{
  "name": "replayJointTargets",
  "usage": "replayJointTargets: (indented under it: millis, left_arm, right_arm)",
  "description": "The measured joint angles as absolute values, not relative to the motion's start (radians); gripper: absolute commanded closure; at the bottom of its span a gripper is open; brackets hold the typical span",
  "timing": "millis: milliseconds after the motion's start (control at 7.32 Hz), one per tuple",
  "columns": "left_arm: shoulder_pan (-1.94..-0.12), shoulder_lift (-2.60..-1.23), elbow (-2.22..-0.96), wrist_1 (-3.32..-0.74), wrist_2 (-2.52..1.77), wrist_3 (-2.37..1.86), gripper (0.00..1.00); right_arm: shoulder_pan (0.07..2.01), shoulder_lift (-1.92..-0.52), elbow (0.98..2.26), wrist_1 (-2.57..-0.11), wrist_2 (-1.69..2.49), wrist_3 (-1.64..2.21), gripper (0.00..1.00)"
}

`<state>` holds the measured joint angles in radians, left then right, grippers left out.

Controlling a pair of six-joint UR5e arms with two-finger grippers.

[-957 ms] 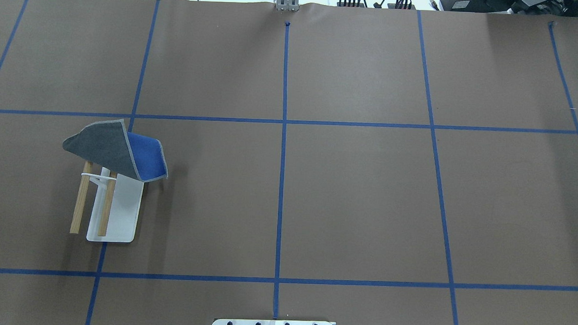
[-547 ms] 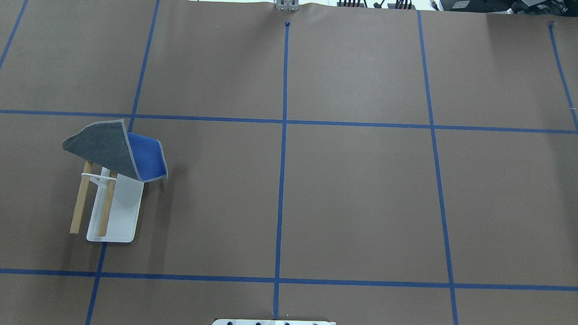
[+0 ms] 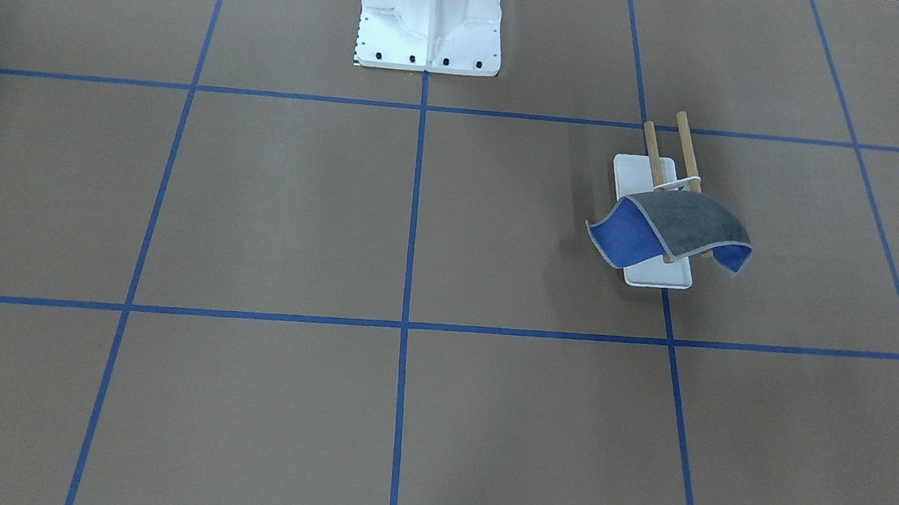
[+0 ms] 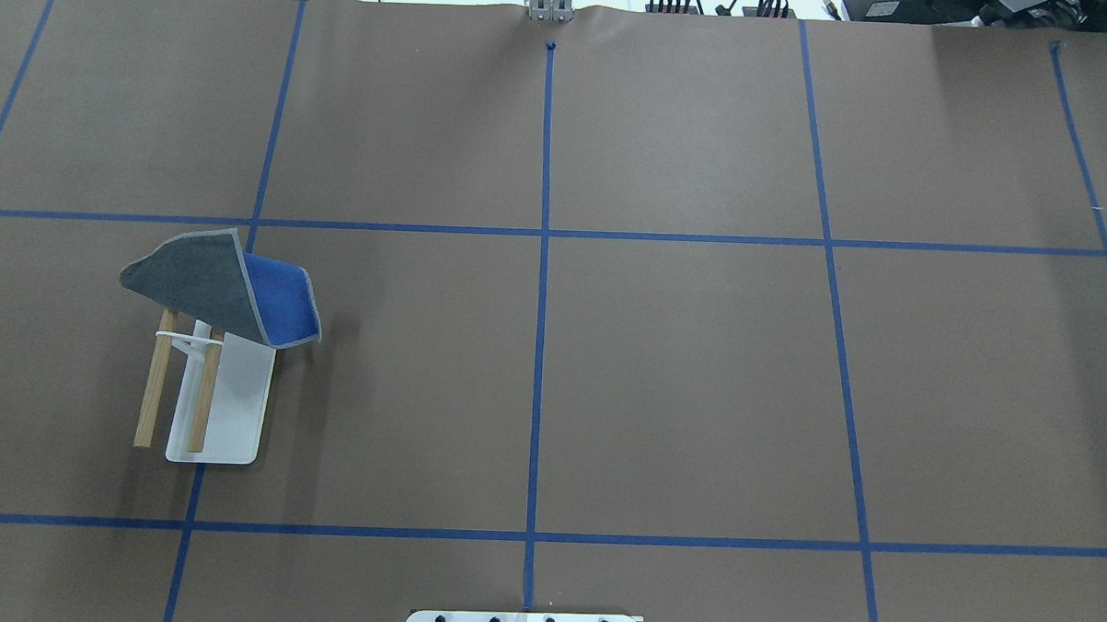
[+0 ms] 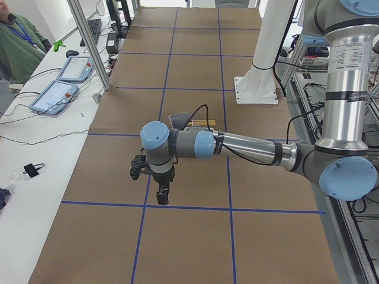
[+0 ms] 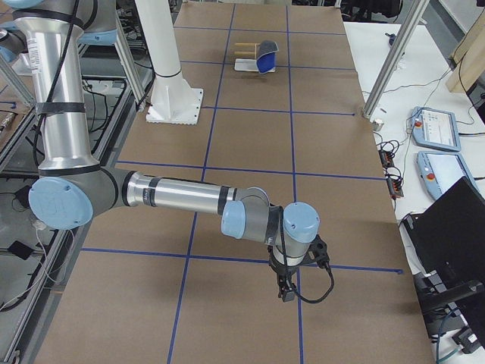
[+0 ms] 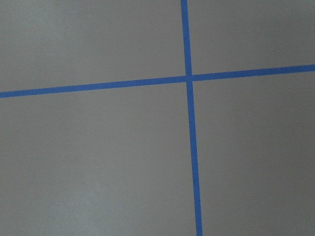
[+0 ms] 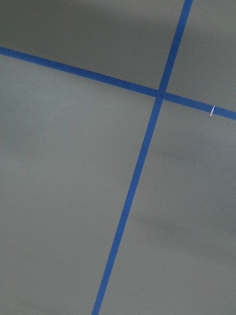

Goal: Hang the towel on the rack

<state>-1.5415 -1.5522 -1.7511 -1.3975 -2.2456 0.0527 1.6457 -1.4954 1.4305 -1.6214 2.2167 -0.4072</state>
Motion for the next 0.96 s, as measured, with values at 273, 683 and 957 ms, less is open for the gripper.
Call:
replayJointTargets:
  millis: [273,683,957]
  left_arm:
    - [-1.543,-1.537,-1.751,-1.397,-2.245,0.052,0.01]
    - [-1.543,-1.528,-1.75,-1.397,-2.246,0.052,0.01]
    - [-1.543,-1.528,-1.75,-1.396,-2.245,0.052,0.01]
  right_arm:
    - [1.646,-1.5,1.432,-1.621,2.217,-0.407,0.0]
    - [1.645,-1.508,1.432,-1.621,2.218,-0.407,0.0]
    - [1.645,-1.513,1.431,-1.621,2.218,-0.407,0.0]
